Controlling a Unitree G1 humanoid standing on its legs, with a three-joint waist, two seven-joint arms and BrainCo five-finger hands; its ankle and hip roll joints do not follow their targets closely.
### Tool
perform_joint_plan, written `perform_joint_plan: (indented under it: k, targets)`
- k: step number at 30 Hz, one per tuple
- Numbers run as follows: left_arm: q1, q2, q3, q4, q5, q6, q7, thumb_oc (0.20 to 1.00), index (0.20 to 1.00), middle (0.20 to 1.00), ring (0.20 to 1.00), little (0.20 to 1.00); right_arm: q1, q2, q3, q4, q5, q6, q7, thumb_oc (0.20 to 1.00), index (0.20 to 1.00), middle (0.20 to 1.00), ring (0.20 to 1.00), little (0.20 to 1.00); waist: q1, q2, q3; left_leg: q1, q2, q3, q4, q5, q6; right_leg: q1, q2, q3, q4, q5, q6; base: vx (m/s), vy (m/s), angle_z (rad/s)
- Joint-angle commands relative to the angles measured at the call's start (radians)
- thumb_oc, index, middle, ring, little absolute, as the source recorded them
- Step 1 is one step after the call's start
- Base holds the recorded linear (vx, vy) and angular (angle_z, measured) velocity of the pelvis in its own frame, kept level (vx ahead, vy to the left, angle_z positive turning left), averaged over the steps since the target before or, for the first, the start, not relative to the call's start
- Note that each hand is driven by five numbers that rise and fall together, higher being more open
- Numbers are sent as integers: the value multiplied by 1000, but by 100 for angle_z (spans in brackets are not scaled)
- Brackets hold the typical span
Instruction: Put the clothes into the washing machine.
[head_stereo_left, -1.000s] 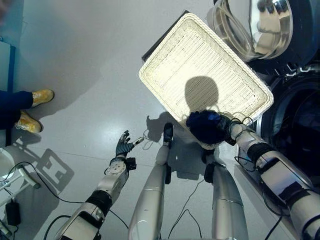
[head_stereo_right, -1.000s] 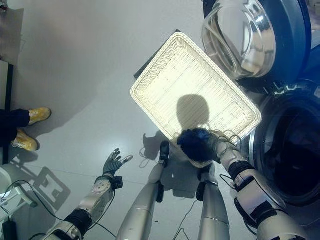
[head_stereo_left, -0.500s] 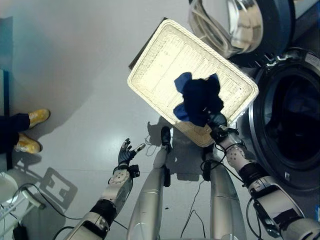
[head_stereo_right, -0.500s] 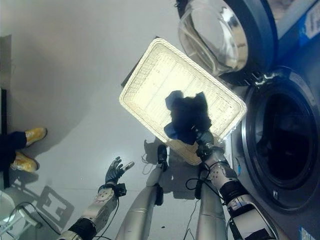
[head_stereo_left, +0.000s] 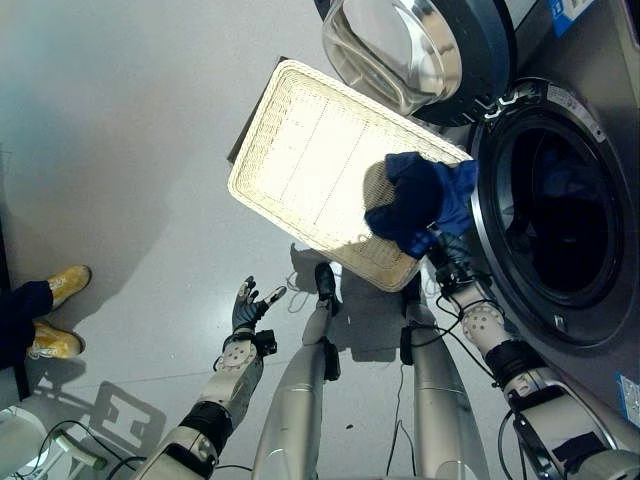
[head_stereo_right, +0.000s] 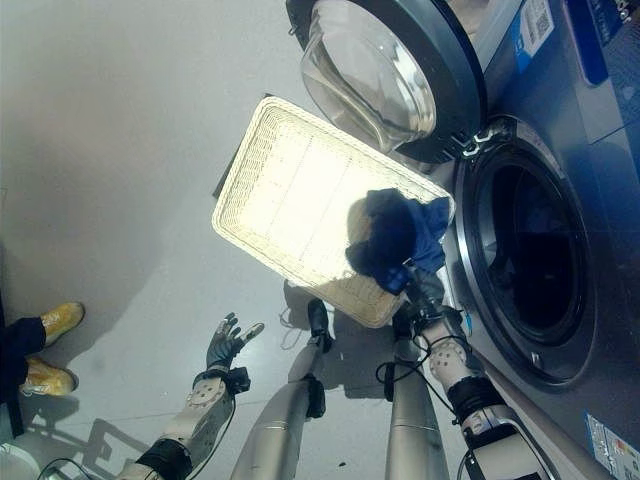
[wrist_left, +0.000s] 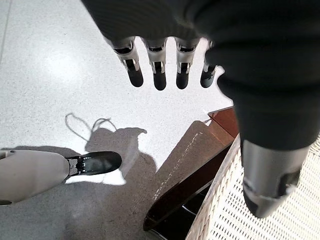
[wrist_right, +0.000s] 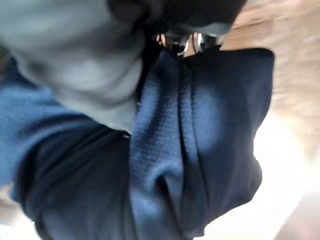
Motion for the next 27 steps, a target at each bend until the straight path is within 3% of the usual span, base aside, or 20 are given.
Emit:
perform_joint_plan:
  k: [1, 4, 5, 6, 14, 15, 19, 25, 27]
  targets:
    - [21, 14, 17, 12, 18, -10, 22, 1000, 1000, 1000, 1000, 1000, 3, -6, 53, -110, -96, 107, 83, 200, 200, 200, 200, 200, -28, -1, 3, -16, -103, 16, 156, -162, 1, 53, 13, -79, -140, 67, 18, 0, 0, 0]
    - [21, 14, 17, 12, 18, -10, 22, 1000, 1000, 1000, 1000, 1000, 3, -6, 53, -110, -96, 107, 83, 200, 200, 200, 200, 200, -28, -1, 3, -16, -103, 16, 156, -162, 1, 53, 13, -79, -140, 67, 18, 2, -2, -13]
    - [21, 15, 15, 12, 23, -8, 23, 1000, 1000, 1000, 1000, 1000, 10, -8, 76, -113, -123, 133, 99, 200, 200, 200, 200, 200, -30, -2, 3, -16, -103, 19, 158, -163, 1, 54, 12, -79, -142, 68, 18, 49, -61, -52]
    - [13, 30, 5, -3, 34, 16, 30, 1000, 1000, 1000, 1000, 1000, 24, -38, 172, -155, -261, 205, 141, 200, 200, 200, 200, 200, -36, -4, 3, -8, -100, 34, 143, -151, -6, 63, 14, -78, -158, 73, 18, 68, -99, -54]
    - [-2, 52, -12, -9, 31, 42, 21, 1000, 1000, 1000, 1000, 1000, 7, -65, 160, -160, -78, 247, 139, 200, 200, 200, 200, 200, -37, 2, 3, 11, -86, 41, 107, -131, -21, 79, 22, -90, -165, 65, 19, 33, -76, -18]
    - [-6, 54, -12, -3, 32, 49, 17, 1000, 1000, 1000, 1000, 1000, 1, -59, 133, -150, 22, 249, 126, 200, 200, 200, 200, 200, -38, 3, 3, 15, -82, 44, 103, -129, -23, 81, 26, -93, -161, 61, 18, 30, -67, -3]
    - [-13, 58, -13, 10, 27, 51, 9, 1000, 1000, 1000, 1000, 1000, -5, -53, 91, -124, 164, 246, 104, 200, 200, 200, 200, 200, -42, 5, 3, 18, -77, 47, 103, -129, -27, 80, 31, -93, -156, 56, 16, 30, -61, -2]
    - [-17, 51, -18, 36, 28, 40, 7, 1000, 1000, 1000, 1000, 1000, -28, -30, -54, -39, 459, 125, 19, 200, 200, 200, 200, 200, -48, 9, 3, 19, -65, 58, 111, -138, -31, 74, 37, -95, -145, 49, 13, 35, -65, 1]
    - [-14, 54, -12, 50, 27, 34, -4, 1000, 1000, 1000, 1000, 1000, -53, -40, -146, -11, 560, 23, -84, 200, 200, 200, 200, 200, -49, 7, 3, 20, -59, 61, 117, -145, -34, 76, 40, -96, -137, 42, 11, 49, -61, -1]
